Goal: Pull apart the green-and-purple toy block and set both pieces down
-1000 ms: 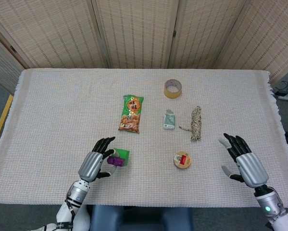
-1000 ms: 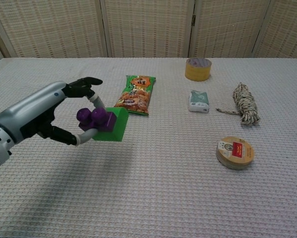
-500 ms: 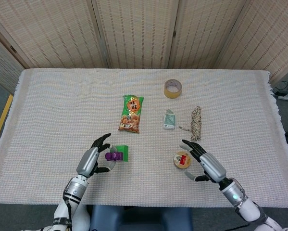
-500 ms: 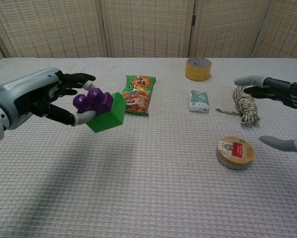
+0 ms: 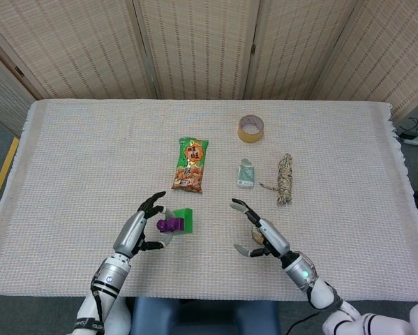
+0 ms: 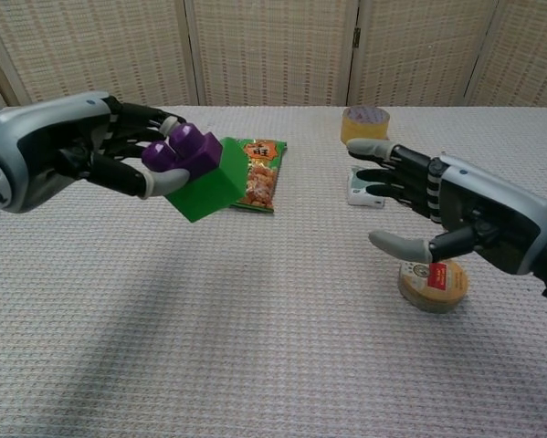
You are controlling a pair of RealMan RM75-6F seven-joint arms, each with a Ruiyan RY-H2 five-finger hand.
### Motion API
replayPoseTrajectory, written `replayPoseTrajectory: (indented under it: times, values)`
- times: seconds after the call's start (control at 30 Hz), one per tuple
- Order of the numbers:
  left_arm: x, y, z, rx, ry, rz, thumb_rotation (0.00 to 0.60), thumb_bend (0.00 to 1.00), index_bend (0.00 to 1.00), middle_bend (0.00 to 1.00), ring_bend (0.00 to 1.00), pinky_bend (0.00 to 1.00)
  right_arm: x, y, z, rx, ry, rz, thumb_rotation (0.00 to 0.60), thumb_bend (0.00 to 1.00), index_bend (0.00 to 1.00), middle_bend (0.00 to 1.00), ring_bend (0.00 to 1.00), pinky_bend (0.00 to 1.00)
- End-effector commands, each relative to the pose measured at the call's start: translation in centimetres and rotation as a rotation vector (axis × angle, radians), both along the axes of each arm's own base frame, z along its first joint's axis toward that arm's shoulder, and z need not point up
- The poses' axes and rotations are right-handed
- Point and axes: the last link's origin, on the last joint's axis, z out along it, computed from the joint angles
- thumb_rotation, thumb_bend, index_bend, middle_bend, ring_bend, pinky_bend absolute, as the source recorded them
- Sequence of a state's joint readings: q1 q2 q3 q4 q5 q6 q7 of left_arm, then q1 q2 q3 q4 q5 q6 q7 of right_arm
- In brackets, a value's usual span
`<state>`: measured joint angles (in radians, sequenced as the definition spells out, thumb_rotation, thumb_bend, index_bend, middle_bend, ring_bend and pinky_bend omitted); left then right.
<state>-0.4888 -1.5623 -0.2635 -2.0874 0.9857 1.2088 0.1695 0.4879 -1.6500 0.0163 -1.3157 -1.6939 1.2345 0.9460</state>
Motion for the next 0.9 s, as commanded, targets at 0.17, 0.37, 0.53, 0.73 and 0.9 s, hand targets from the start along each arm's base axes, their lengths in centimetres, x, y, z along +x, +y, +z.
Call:
replayPoseTrajectory:
  times: [0.17, 0.37, 0.53, 0.73, 0.9]
  values:
    - [1.0, -0.7, -0.3, -0.009, -0.015, -0.014, 0.6, 0.49, 0.73, 0.11, 0.0, 0.0, 1.8, -0.2, -2.7, 0.1, -0.105, -0.032, 0.6, 0.4, 0.0, 0.0, 0.0, 0.0]
    - [1.4, -1.1, -0.7, -0.018, -0.028, -0.021, 0.6, 0.49, 0.73, 0.11, 0.0, 0.0, 3.3, -0.2, -3.6, 0.136, -0.186, -0.052, 0.6, 0.4, 0.0, 0.0, 0.0, 0.0]
    - [1.5, -1.3, -1.1, -0.022, -0.032, -0.021, 0.6, 0.49, 0.73, 0.11, 0.0, 0.0, 5.0, -1.2, -3.6, 0.15, -0.231, -0.051, 0.6, 0.4, 0.0, 0.0, 0.0, 0.0]
    - [1.8, -1.5, -1.7, -0.045, -0.064, -0.014, 0.6, 0.49, 0.73, 0.11, 0.0, 0.0, 5.9, -1.1, -3.7, 0.18, -0.276, -0.076, 0.6, 0.4, 0.0, 0.0, 0.0, 0.0]
    - [2.2, -1.5, -2.2, -0.048, -0.069, -0.024, 0.6, 0.49, 0.73, 0.11, 0.0, 0.0, 6.2, -0.7, -4.2, 0.196, -0.281, -0.075, 0.6, 0.4, 0.01, 0.0, 0.0, 0.0]
